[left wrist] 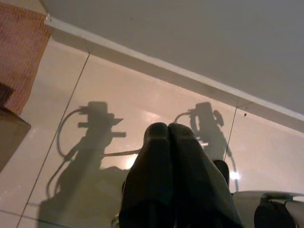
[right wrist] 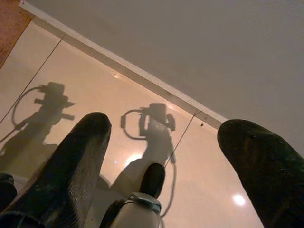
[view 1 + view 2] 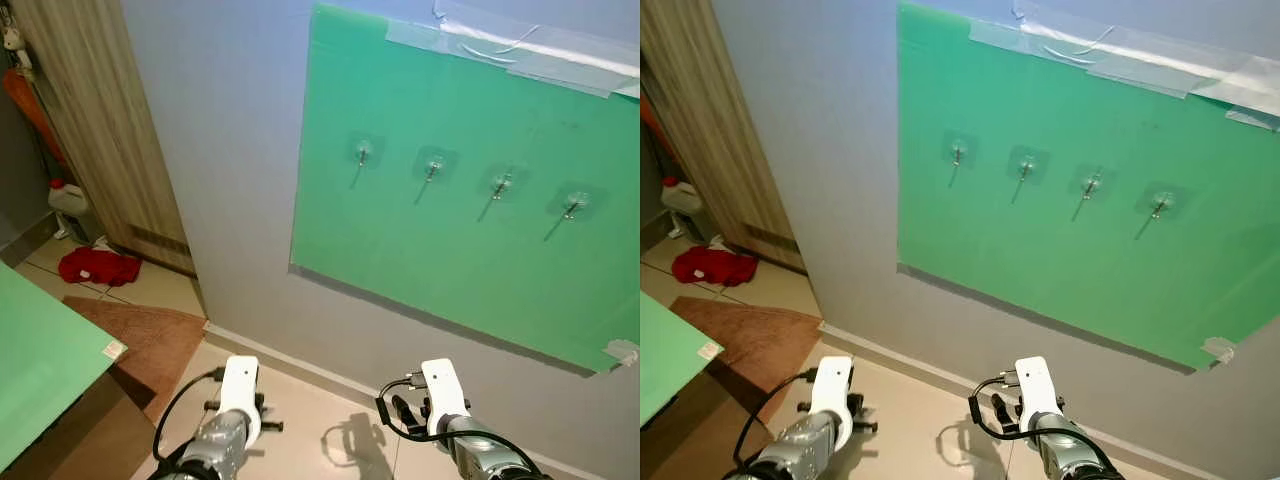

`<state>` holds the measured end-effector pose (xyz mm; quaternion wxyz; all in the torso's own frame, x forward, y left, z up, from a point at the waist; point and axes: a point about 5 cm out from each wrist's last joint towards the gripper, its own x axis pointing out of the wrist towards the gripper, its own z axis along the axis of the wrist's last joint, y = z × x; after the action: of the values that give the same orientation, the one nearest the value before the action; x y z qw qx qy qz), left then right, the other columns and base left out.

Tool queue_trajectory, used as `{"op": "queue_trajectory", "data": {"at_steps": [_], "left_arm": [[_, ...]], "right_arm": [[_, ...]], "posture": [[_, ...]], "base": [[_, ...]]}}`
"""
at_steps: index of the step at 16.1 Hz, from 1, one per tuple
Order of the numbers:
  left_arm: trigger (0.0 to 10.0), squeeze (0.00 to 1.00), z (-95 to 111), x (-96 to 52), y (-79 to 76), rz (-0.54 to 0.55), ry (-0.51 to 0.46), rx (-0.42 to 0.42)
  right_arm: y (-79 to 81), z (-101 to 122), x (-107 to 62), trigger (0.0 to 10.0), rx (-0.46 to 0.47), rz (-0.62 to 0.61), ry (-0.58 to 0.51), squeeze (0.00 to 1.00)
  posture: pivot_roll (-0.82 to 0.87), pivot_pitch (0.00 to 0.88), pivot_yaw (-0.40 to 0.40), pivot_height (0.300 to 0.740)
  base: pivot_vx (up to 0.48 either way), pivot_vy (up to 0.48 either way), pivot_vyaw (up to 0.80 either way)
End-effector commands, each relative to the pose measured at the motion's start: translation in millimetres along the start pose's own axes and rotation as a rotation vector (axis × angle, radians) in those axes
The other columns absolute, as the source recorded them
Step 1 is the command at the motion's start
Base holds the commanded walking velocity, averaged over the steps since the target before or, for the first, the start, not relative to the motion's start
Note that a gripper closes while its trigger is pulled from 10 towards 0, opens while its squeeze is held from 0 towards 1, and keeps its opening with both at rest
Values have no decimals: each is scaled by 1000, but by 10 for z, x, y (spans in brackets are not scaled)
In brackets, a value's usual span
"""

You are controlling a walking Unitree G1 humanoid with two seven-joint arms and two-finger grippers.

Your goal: Hang keys on a hook

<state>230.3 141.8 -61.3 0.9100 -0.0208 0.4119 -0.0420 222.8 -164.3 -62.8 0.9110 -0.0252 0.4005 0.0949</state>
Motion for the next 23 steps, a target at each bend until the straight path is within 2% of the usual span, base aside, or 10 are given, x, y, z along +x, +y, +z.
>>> {"op": "queue_trajectory", "data": {"at_steps": [1,6,13,17,20,23], "left_arm": [[10000,0,34,6,-23,-2,-14,8],[10000,0,78,16,-59,-17,-18,16],[10000,0,219,28,20,14,-54,-61],[10000,0,184,23,22,14,-48,-66],[10000,0,78,8,35,22,-24,-49],[10000,0,53,5,24,18,-20,-27]], "right_arm": [[-51,-14,-12,10000,5,-15,6,0],[-39,-4,-7,10000,6,-14,3,0],[-38,35,1,10000,25,-22,-12,0],[-80,31,-10,10000,15,-26,-11,0],[-116,16,-21,10000,10,-32,-8,0],[-40,-15,-13,10000,-4,-3,2,0]], "posture": [[-41,0,-33,740],[-43,0,-27,740],[-41,0,-23,740],[-46,0,-45,740],[-39,0,-47,740],[-37,0,-51,740]], "base": [[0,0,0],[0,0,0],[0,0,0],[0,0,0],[0,0,0],[0,0,0]]}}
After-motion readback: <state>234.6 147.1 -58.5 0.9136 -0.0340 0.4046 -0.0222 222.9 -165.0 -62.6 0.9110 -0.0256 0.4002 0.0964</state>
